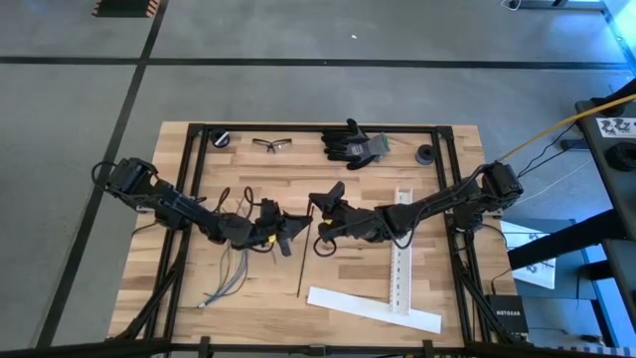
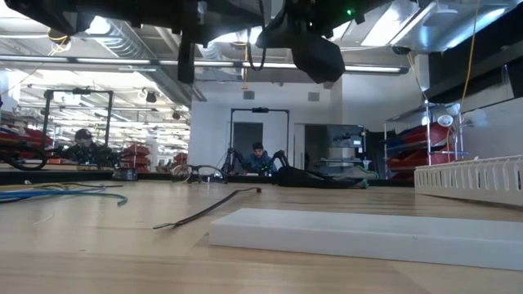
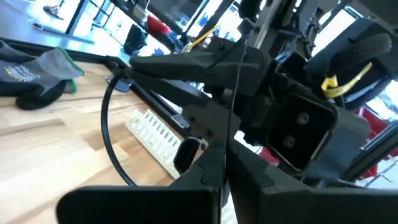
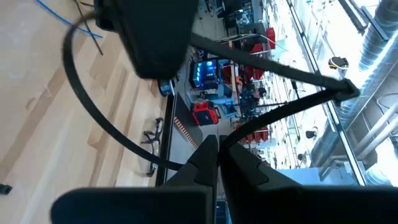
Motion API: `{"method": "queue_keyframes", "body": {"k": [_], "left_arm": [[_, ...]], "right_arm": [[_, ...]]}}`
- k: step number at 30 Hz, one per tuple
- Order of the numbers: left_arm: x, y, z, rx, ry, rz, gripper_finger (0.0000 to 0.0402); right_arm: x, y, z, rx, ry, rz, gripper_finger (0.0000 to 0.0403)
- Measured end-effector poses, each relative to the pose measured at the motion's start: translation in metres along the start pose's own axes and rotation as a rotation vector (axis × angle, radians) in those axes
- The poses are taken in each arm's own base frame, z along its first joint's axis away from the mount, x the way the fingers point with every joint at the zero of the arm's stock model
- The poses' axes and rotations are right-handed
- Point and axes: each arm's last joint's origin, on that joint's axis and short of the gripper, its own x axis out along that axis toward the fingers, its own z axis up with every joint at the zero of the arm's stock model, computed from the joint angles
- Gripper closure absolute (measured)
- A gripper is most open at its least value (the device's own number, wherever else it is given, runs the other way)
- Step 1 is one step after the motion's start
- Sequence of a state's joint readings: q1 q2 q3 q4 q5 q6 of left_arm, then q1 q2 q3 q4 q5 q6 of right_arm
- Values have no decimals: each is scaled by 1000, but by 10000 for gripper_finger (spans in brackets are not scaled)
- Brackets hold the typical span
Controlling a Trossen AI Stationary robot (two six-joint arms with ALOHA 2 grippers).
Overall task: Ziptie cables
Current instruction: Wrap the cable wires with the black zip tie
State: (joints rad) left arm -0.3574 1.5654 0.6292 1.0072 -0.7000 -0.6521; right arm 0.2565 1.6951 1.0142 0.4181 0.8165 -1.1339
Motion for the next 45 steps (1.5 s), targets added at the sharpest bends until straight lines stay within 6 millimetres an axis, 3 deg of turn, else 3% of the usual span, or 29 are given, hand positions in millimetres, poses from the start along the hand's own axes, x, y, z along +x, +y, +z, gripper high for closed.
{"method": "queue_keyframes", "body": {"k": [7, 15, 31, 37, 45], "left_arm": [[1, 0, 2, -2, -5, -18, 402], [2, 1, 0, 3, -3, -18, 402], [3, 3, -3, 53, 0, 6, 402], [2, 0, 7, 66, -36, -3, 402], [2, 11, -6, 110, 72, 92, 402]], "right_arm": [[-2, 3, 3, -15, -9, 3, 403], [3, 29, 11, -118, 23, -6, 403], [-6, 34, 19, -126, 9, -6, 403], [-7, 45, 21, -160, -11, 35, 403], [-8, 56, 23, -131, -21, 59, 403]]}}
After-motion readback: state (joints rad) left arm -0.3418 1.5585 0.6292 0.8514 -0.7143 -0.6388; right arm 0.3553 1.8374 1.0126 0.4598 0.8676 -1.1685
